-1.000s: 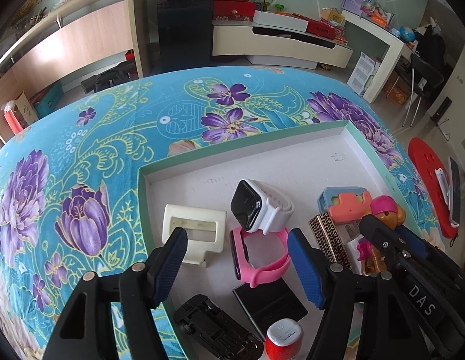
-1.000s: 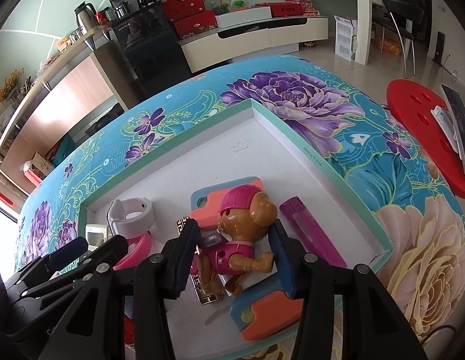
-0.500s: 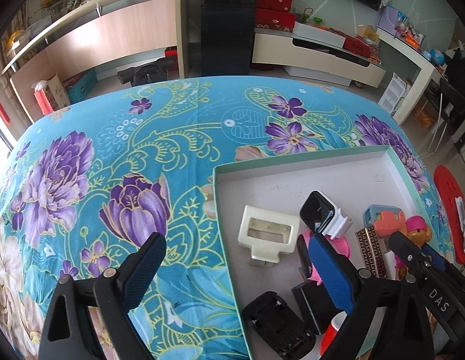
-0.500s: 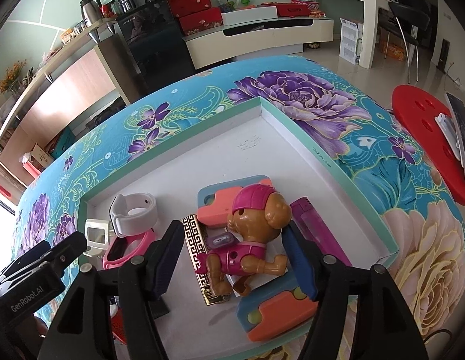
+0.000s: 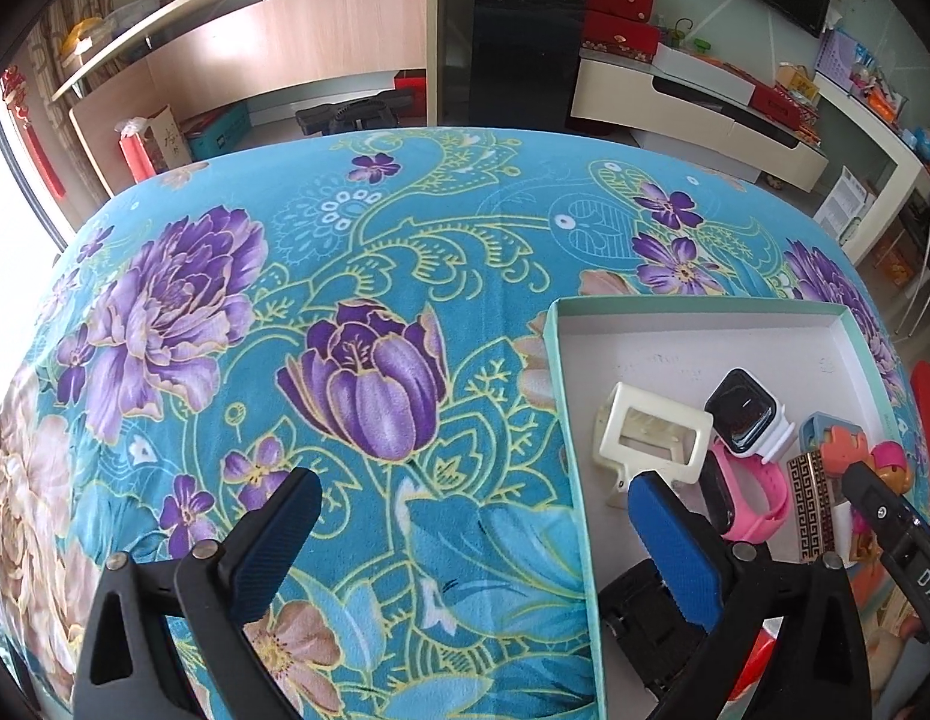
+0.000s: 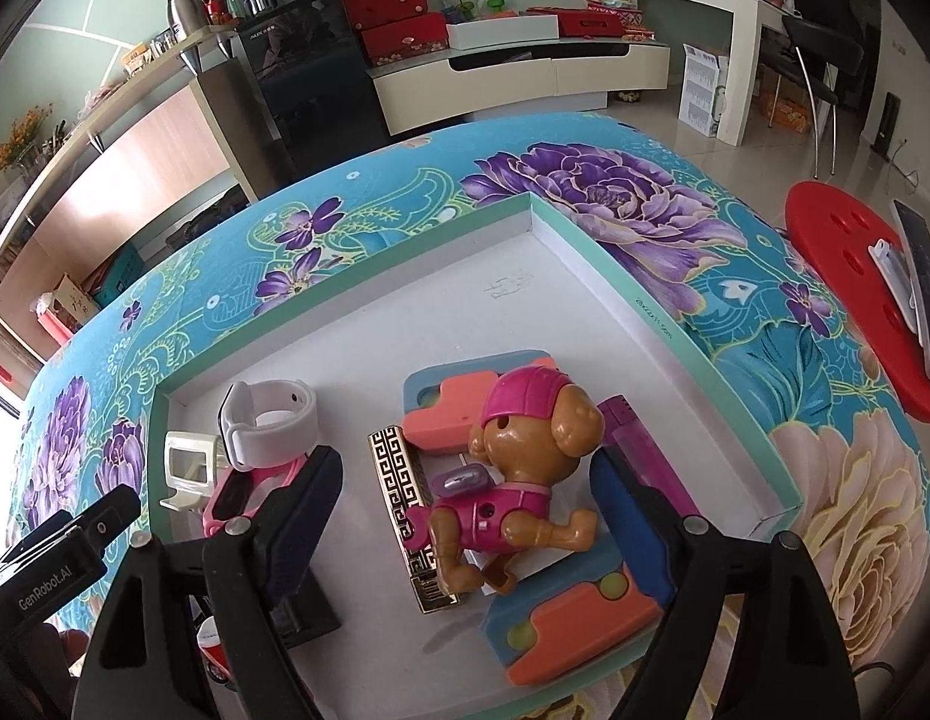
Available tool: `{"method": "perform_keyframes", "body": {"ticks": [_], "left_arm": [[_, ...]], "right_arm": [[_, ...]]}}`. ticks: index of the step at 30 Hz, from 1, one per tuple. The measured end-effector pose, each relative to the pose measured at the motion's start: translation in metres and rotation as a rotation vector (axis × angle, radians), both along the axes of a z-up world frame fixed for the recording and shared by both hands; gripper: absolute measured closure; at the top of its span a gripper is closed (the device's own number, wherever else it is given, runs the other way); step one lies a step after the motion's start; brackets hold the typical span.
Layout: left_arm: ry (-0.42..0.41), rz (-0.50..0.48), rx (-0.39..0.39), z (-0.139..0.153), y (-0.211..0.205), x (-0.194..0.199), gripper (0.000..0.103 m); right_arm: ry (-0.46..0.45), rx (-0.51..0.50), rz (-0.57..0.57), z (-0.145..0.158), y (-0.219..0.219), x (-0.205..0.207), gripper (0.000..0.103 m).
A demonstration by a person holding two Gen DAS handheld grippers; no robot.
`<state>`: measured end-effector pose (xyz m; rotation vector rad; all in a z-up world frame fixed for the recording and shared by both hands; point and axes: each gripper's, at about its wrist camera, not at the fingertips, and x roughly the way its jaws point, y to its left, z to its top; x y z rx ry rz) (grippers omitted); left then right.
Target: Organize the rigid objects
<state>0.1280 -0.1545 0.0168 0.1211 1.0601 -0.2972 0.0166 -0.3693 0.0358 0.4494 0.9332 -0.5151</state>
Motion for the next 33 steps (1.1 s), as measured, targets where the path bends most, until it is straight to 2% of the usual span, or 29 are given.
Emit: {"method": "perform_keyframes", "body": {"ticks": [1,3,4,23,33], "left_arm": [[0.005,0.004,0.001,-0.001,0.003,-0.001,0.000],[0.017,0.013,0.002,-0.005,0.009,-0.004,0.000],[0.022,0.019,0.000,-0.005,0.012,-0.005,0.000],[0.023,0.099,-0.087,0.013,0.068,-0.024,0.000],[0.011,0.098,-0.023,0.008,0.088,-0.051,0.000]], "right_arm": [[0.001,0.000,0.000,0.001,0.001,0.000,0.017],[0.003,-0.004,0.000,0.002,0.003,0.000,0.006],[0.001,-0.010,0.001,0.004,0.005,0.000,0.006],[-0.013,-0.096,0.046,0.033,0.045,-0.015,0.006],[-0.001,-0.102,0.095,0.036,0.067,-0.036,0.006]]}}
